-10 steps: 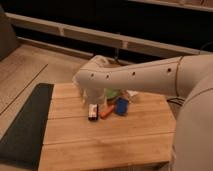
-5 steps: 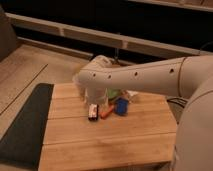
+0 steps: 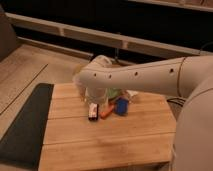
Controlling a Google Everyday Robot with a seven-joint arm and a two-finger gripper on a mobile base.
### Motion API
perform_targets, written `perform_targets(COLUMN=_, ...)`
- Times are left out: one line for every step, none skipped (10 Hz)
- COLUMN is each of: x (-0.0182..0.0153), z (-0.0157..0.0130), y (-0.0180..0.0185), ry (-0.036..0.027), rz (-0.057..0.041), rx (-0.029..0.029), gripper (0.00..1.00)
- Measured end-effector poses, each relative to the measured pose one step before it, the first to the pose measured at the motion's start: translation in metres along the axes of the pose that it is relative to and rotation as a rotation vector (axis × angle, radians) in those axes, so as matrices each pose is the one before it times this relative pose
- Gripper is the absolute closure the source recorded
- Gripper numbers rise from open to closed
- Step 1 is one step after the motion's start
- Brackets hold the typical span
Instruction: Push the eraser across the table
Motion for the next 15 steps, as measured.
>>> perform_targets(x=-0.00671, z=0.00453, y=-0.00749, ry=-0.00732, rz=0.03528, rx=-0.00358, gripper=0.35)
perform_targets(x=-0.00744, z=0.00757, y=-0.01031, ry=-0.00464, rz=0.03225, rx=-0.00408, gripper=0.35)
perform_targets(x=-0.00472, z=0.00568, y=-0.00682, ry=-0.00118, rz=0.00992, rx=-0.00217, gripper=0.35)
perform_targets(x=-0.00391, z=0.00429, y=-0.00529, ry=-0.00034, rz=-0.01266, rx=0.00112, gripper=0.35)
perform_targets(x=-0.00839, z=0.00274, y=-0.00695, ry=-0.00774, rz=-0.03265, rx=0.00647, gripper=0.35)
perform_targets(x=-0.00494, z=0.0011, y=-0.00175, ry=0.00038, rz=-0.02919, rx=-0.00174, gripper=0.35)
perform_targets(x=-0.004, z=0.00119, y=-0.00081, ry=0.00091, rz=-0.01787, rx=-0.00175, gripper=0.35)
perform_targets(x=-0.00461, z=0.00129, y=-0.00233, ry=0.00266, rz=-0.00925, rx=-0.00442, gripper=0.35)
perform_targets(x=-0.00543, z=0.00264, y=-0.00377, ry=0.00873, rz=-0.00389, rx=-0.00855, gripper=0.35)
perform_targets(x=-0.00366, z=0.00363, y=-0.0035, ry=0.01043, rz=0.00068, rx=-0.00644, gripper=0.35)
perform_targets(x=-0.00351, z=0.00421, y=-0.00299, ry=0.01031, rz=0.00028, rx=-0.00336, gripper=0.35)
perform_targets(x=-0.00422, z=0.00454, y=-0.00568, ry=0.01233, rz=0.00147, rx=0.00407, gripper=0.35)
perform_targets(x=-0.00635, z=0.00359, y=-0.00484, ry=0.01022, rz=0.00119, rx=0.00418, gripper=0.35)
perform_targets(x=-0.00537, z=0.00143, y=-0.00171, ry=0.00456, rz=-0.00036, rx=0.00083, gripper=0.35)
perform_targets(x=-0.00737, z=-0.00039, y=0.00123, ry=0.00133, rz=-0.00411, rx=-0.00361, gripper=0.35)
